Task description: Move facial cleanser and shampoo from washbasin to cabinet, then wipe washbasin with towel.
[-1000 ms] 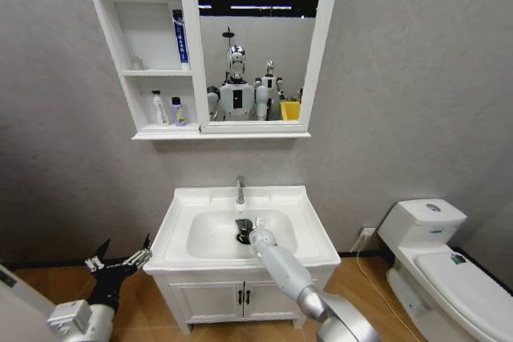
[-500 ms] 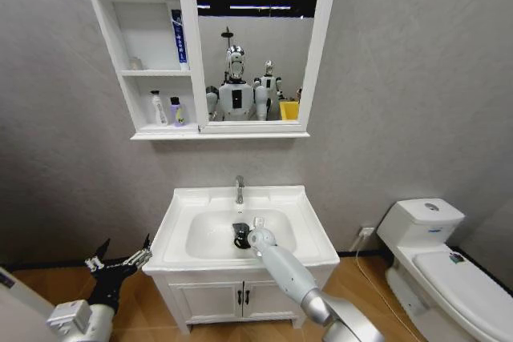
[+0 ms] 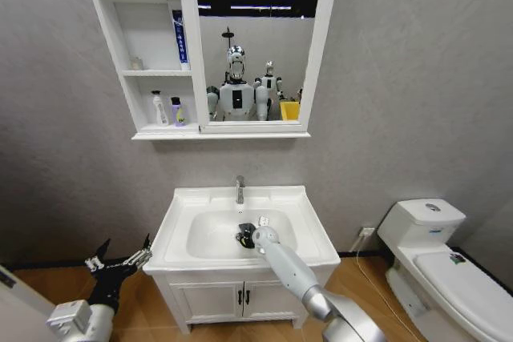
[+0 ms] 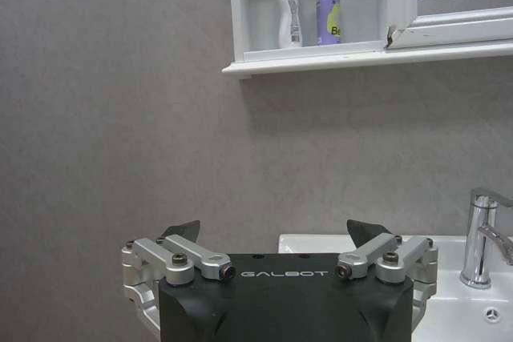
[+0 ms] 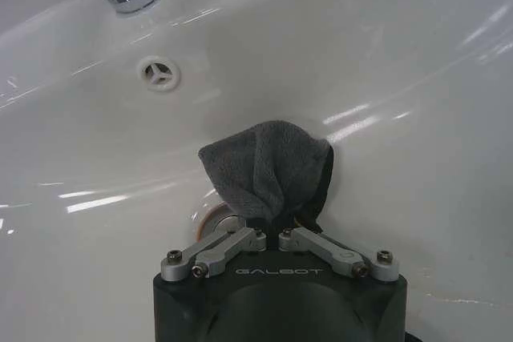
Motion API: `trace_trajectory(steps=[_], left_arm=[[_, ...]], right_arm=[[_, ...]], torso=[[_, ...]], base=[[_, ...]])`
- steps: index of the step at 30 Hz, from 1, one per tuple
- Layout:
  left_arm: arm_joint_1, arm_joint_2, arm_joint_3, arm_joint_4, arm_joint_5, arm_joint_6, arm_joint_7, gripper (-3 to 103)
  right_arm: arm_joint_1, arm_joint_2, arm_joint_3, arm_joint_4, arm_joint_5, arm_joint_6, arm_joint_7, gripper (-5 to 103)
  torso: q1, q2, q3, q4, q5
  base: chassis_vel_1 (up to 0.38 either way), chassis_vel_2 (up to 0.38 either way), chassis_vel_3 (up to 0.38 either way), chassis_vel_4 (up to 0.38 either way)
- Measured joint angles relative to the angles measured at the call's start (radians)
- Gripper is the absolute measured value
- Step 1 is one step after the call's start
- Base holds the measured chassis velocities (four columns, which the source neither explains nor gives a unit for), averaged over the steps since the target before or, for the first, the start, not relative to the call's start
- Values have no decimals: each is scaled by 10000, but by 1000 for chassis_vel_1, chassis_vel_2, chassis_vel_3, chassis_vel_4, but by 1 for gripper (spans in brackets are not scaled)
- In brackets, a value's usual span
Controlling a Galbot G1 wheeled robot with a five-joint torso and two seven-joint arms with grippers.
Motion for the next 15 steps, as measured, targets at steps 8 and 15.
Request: trace_trajectory(steps=[8, 15], left_arm=[[0, 0, 0, 0, 0, 0, 0, 100], [0, 0, 0, 0, 0, 0, 0, 100]], right_arm=[[-88, 485, -2, -14, -9, 73, -291, 2], [-98, 608, 187, -107, -127, 159, -366, 2]], torso=[[0, 0, 0, 4, -1], [-1, 0, 0, 1, -1]], base=[[0, 0, 0, 0], [0, 0, 0, 0]])
